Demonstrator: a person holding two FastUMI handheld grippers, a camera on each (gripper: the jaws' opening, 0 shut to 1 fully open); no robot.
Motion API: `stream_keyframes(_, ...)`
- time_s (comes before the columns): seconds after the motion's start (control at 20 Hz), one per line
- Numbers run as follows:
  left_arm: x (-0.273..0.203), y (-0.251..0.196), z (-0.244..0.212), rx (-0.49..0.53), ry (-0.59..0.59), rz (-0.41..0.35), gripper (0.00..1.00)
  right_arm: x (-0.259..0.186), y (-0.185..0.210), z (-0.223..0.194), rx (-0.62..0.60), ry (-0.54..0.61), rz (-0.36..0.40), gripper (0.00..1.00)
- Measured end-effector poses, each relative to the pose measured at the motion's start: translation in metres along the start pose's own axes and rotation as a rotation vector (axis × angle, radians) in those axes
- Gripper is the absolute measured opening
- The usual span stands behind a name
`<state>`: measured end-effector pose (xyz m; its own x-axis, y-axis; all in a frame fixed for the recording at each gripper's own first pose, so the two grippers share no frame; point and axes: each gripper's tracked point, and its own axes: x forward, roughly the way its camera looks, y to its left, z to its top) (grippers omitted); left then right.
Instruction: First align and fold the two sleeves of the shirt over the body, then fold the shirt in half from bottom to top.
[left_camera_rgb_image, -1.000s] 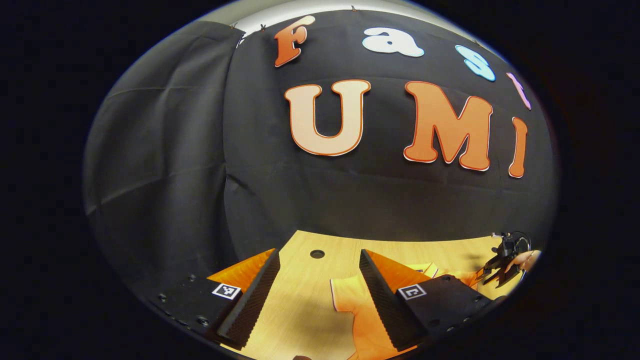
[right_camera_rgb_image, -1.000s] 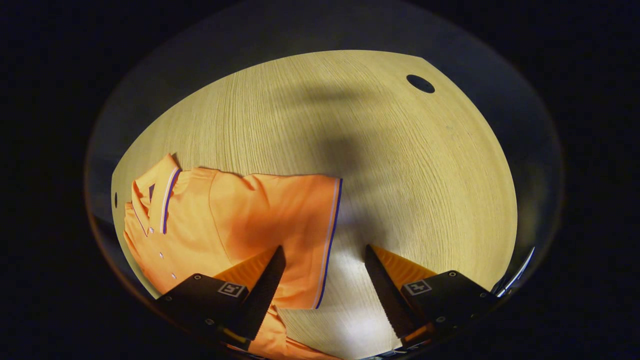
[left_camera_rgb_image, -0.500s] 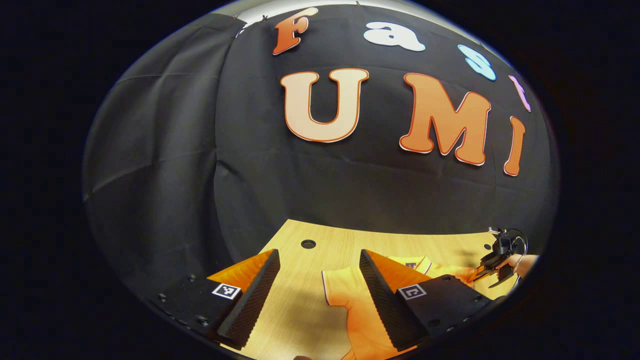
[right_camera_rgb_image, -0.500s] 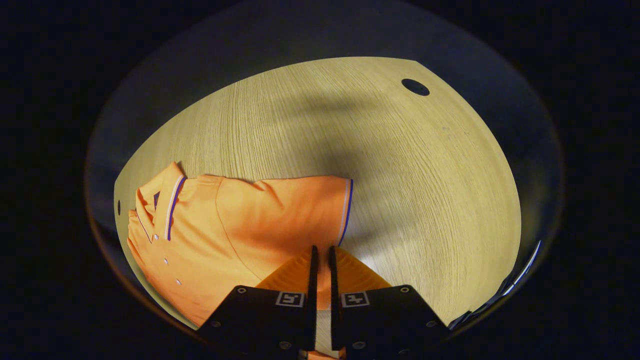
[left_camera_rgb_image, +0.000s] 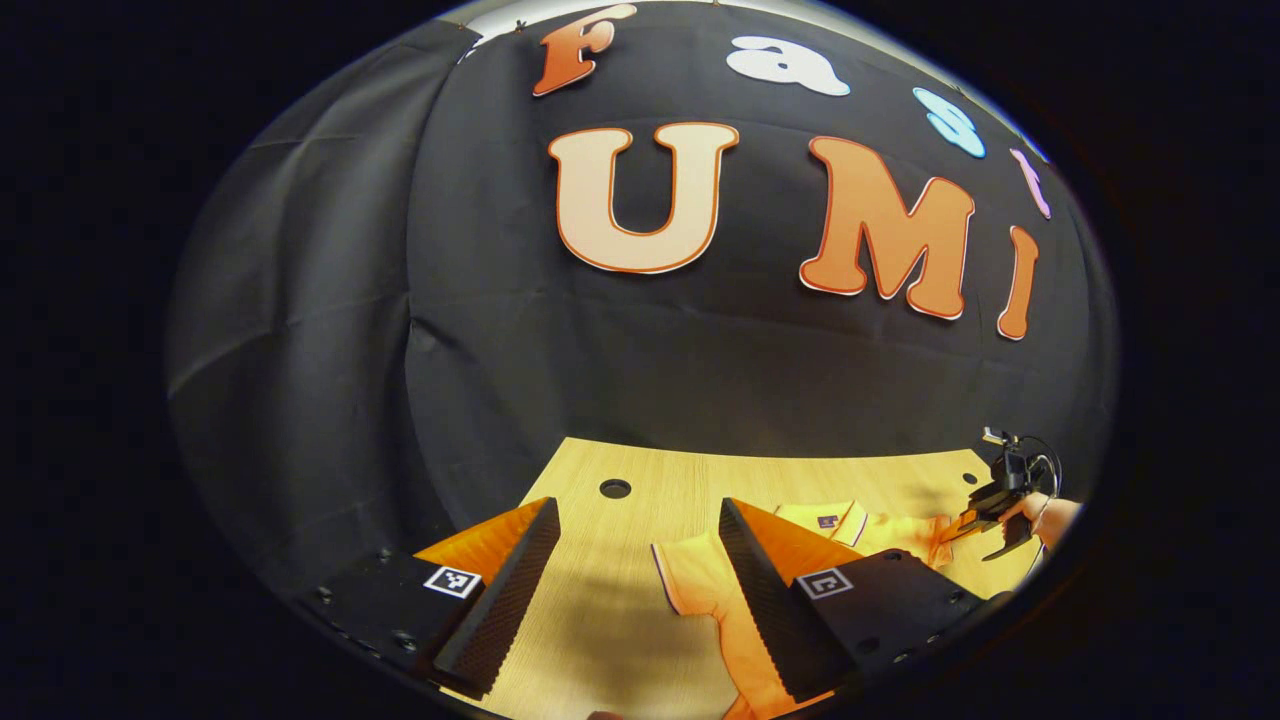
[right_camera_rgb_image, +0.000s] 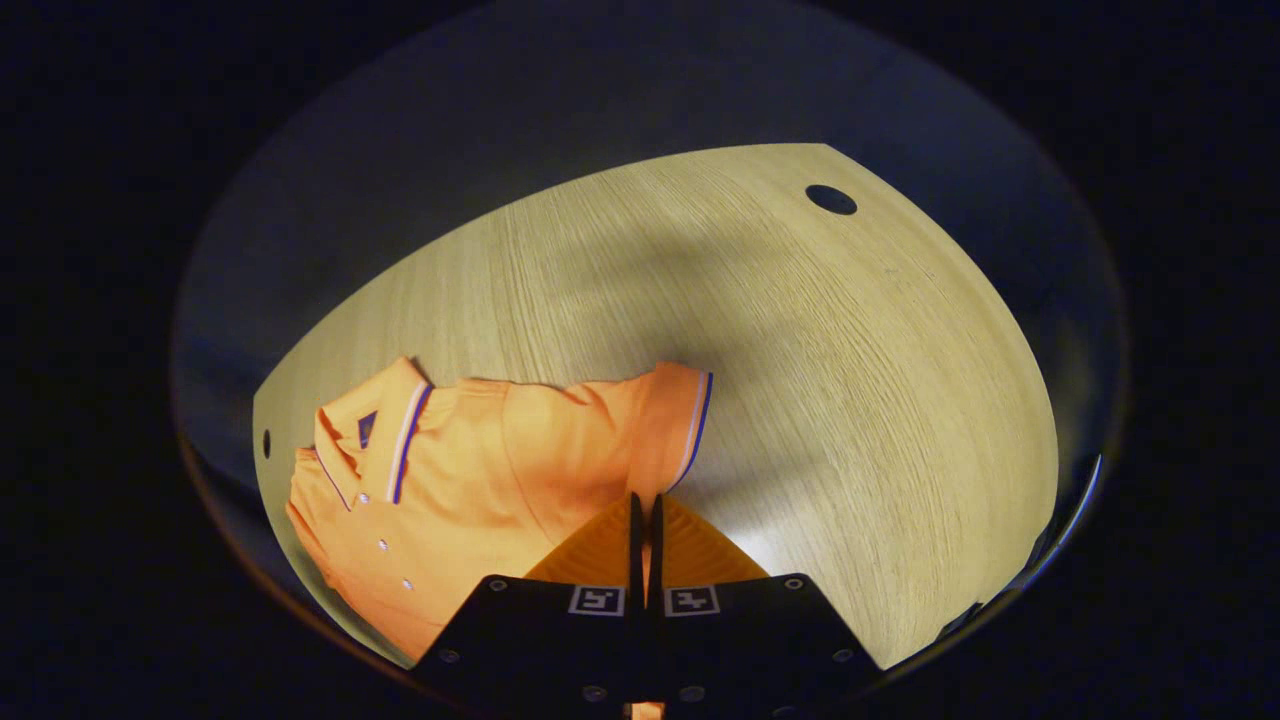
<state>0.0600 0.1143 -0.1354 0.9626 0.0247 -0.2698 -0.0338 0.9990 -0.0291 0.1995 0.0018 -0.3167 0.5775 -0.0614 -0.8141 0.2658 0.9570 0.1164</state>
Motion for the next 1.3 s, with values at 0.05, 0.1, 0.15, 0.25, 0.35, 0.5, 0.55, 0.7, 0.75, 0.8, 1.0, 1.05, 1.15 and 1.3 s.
stream_keyframes(0.05, -0.001, 0.004, -0.001, -0.009, 0.004, 0.008, 0.98, -0.007, 0.008, 0.001, -0.008, -0.007, 0.017, 0.0)
stream_keyframes(0.1, -0.002, 0.005, -0.003, -0.022, 0.005, 0.012, 0.98, -0.015, 0.015, 0.004, -0.026, -0.019, 0.03, 0.0)
stream_keyframes(0.15, -0.002, 0.005, -0.005, -0.036, 0.008, 0.006, 0.98, -0.024, 0.023, 0.007, -0.046, -0.037, 0.047, 0.0)
stream_keyframes(0.25, 0.0, 0.005, -0.008, -0.059, 0.015, 0.003, 0.98, -0.042, 0.042, 0.01, -0.091, -0.056, 0.076, 0.0)
stream_keyframes(0.35, -0.002, 0.005, -0.008, -0.079, 0.01, 0.003, 0.98, -0.055, 0.063, 0.01, -0.132, -0.073, 0.104, 0.0)
stream_keyframes(0.5, -0.005, 0.007, -0.007, -0.092, 0.006, -0.009, 0.98, -0.072, 0.094, 0.001, -0.2, -0.083, 0.136, 0.0)
stream_keyframes(0.55, -0.006, 0.009, -0.005, -0.091, 0.002, -0.008, 0.98, -0.077, 0.105, -0.003, -0.217, -0.082, 0.15, 0.0)
stream_keyframes(0.7, -0.014, 0.021, 0.0, -0.096, -0.007, -0.011, 0.99, -0.085, 0.129, -0.017, -0.26, -0.078, 0.172, 0.0)
stream_keyframes(0.75, -0.015, 0.025, -0.003, -0.095, -0.007, -0.014, 0.98, -0.087, 0.137, -0.021, -0.275, -0.078, 0.175, 0.0)
stream_keyframes(0.8, -0.016, 0.031, -0.003, -0.093, -0.007, -0.01, 0.98, -0.088, 0.145, -0.026, -0.286, -0.076, 0.181, 0.0)
stream_keyframes(1.0, -0.019, 0.053, -0.008, -0.106, 0.002, -0.007, 0.98, -0.089, 0.176, -0.046, -0.318, -0.056, 0.199, 0.0)
stream_keyframes(1.05, -0.019, 0.057, -0.011, -0.111, 0.006, -0.005, 0.98, -0.09, 0.184, -0.05, -0.324, -0.054, 0.203, 0.0)
stream_keyframes(1.15, -0.019, 0.069, -0.016, -0.12, 0.013, 0.005, 0.98, -0.087, 0.198, -0.058, -0.336, -0.042, 0.213, 0.0)
stream_keyframes(1.3, -0.017, 0.082, -0.021, -0.135, 0.025, 0.015, 0.98, -0.084, 0.209, -0.064, -0.352, -0.046, 0.207, 0.02)
